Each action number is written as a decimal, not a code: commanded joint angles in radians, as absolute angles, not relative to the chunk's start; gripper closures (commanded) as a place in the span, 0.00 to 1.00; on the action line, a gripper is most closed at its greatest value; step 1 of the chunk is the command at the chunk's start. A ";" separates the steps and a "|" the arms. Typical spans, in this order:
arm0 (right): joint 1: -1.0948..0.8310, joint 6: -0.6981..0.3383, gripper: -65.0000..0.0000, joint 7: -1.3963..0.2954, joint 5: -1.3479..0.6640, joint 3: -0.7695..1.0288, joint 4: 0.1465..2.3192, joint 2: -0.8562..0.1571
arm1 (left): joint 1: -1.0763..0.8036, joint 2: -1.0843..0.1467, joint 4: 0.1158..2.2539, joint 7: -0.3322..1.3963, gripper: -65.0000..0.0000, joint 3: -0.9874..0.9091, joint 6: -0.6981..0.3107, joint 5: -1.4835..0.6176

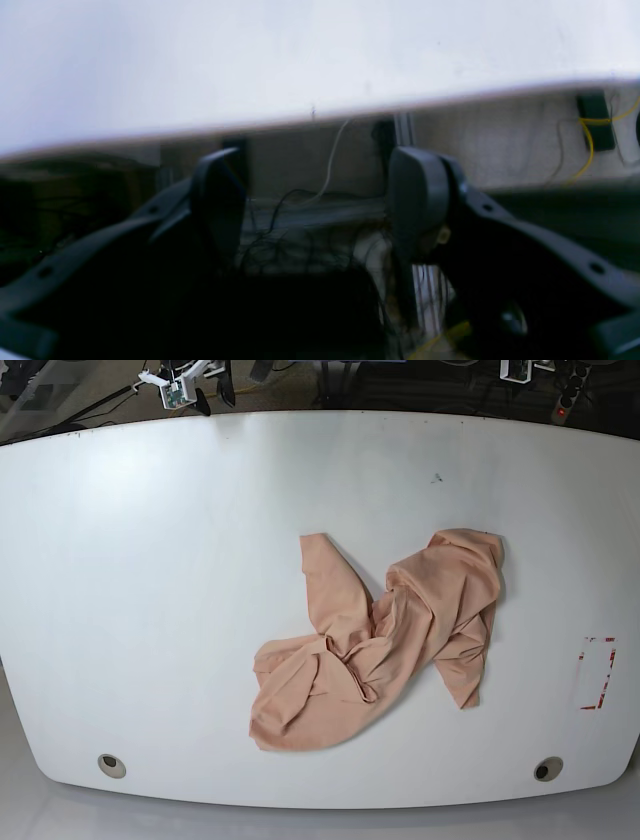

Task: Fold the T-shirt properly

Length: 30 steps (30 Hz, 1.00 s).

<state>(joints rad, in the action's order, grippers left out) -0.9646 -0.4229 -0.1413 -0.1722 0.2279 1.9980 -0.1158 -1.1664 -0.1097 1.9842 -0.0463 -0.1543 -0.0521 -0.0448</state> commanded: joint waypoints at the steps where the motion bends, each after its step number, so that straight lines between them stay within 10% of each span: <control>1: -0.935 -0.430 0.67 -0.110 -0.245 0.232 2.023 -0.122 | -1.147 -0.114 1.998 -0.077 0.36 -0.157 -0.047 -0.045; 18: -0.559 -0.429 0.65 -0.352 -0.320 0.191 2.018 -0.119 | -0.829 -0.117 1.972 0.007 0.16 -0.157 -0.048 -0.038; 30: -0.275 -0.430 0.36 -0.587 -0.320 0.088 1.979 -0.099 | -0.714 -0.117 1.977 0.127 0.16 -0.160 -0.045 -0.039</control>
<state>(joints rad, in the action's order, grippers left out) -0.3008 -0.4259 -0.5961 -0.3050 0.1032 1.9823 -0.0990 -0.7101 -0.1139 1.9568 0.1429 -0.1562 -0.0475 -0.0376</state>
